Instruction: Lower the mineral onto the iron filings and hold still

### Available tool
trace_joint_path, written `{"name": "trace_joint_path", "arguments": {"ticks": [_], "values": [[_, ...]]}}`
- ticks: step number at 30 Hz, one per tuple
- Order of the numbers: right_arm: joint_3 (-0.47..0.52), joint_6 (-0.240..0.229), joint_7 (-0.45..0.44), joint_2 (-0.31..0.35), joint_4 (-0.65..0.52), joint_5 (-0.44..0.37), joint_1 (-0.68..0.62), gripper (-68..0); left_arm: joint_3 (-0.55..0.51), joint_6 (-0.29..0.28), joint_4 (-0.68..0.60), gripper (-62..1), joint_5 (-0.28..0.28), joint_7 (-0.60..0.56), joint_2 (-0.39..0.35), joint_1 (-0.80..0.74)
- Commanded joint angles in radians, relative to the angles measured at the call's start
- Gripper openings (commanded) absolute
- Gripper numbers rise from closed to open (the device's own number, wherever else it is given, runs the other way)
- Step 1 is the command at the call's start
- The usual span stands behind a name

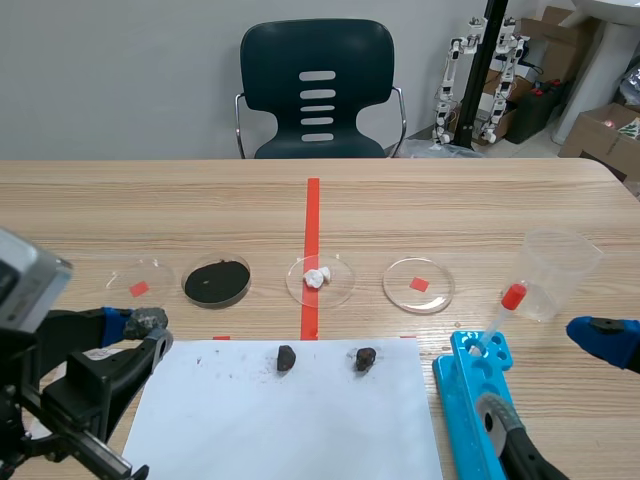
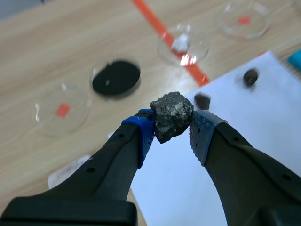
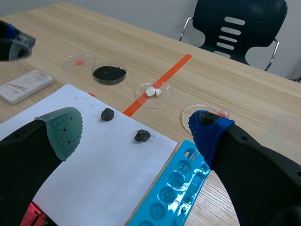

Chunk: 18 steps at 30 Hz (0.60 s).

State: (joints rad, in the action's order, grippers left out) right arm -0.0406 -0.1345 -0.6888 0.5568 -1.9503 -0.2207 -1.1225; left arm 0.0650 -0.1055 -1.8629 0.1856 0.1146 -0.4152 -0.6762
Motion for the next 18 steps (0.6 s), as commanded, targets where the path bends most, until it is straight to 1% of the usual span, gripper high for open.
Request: {"name": "trace_joint_path", "arguments": {"ticks": [1, 2, 4, 6, 7, 9, 11, 14, 15, 18], "values": [[0.007, 0.003, -0.014, 0.0, -0.006, -0.007, 0.009, -20.1, 0.0, 0.005, 0.01, -55.6, 0.041, 0.072, 0.023, 0.063], [0.007, 0.003, -0.014, 0.0, -0.006, -0.007, 0.009, -20.1, 0.001, 0.005, 0.021, -55.6, 0.067, 0.129, 0.031, 0.091], [0.007, 0.003, -0.014, 0.0, -0.006, -0.007, 0.009, -20.1, 0.002, 0.008, 0.046, -55.6, 0.149, 0.262, 0.042, 0.158], [0.007, 0.003, -0.014, 0.0, -0.006, -0.007, 0.009, -20.1, 0.003, 0.032, 0.09, -55.6, 0.217, 0.375, 0.057, 0.239], [0.007, 0.003, -0.014, 0.0, -0.006, -0.007, 0.009, -20.1, 0.008, 0.051, 0.123, -55.6, 0.233, 0.431, 0.068, 0.291], [0.007, 0.003, -0.014, 0.0, -0.006, -0.007, 0.009, -20.1, 0.026, 0.069, 0.196, -55.6, 0.234, 0.512, 0.086, 0.393], [0.007, 0.003, -0.014, 0.0, -0.006, -0.007, 0.009, -20.1, 0.053, 0.074, 0.284, -55.6, 0.234, 0.571, 0.103, 0.501], [0.007, 0.003, -0.014, 0.0, -0.006, -0.007, 0.009, -20.1, 0.107, 0.122, 0.422, -55.6, 0.233, 0.605, 0.124, 0.661], [0.007, 0.003, -0.014, 0.0, -0.006, -0.007, 0.009, -20.1, 0.134, 0.146, 0.485, -55.6, 0.226, 0.623, 0.137, 0.735], [0.007, 0.003, -0.014, 0.0, -0.006, -0.007, 0.009, -20.1, 0.178, 0.191, 0.584, -55.6, 0.21, 0.665, 0.161, 0.858]]}}
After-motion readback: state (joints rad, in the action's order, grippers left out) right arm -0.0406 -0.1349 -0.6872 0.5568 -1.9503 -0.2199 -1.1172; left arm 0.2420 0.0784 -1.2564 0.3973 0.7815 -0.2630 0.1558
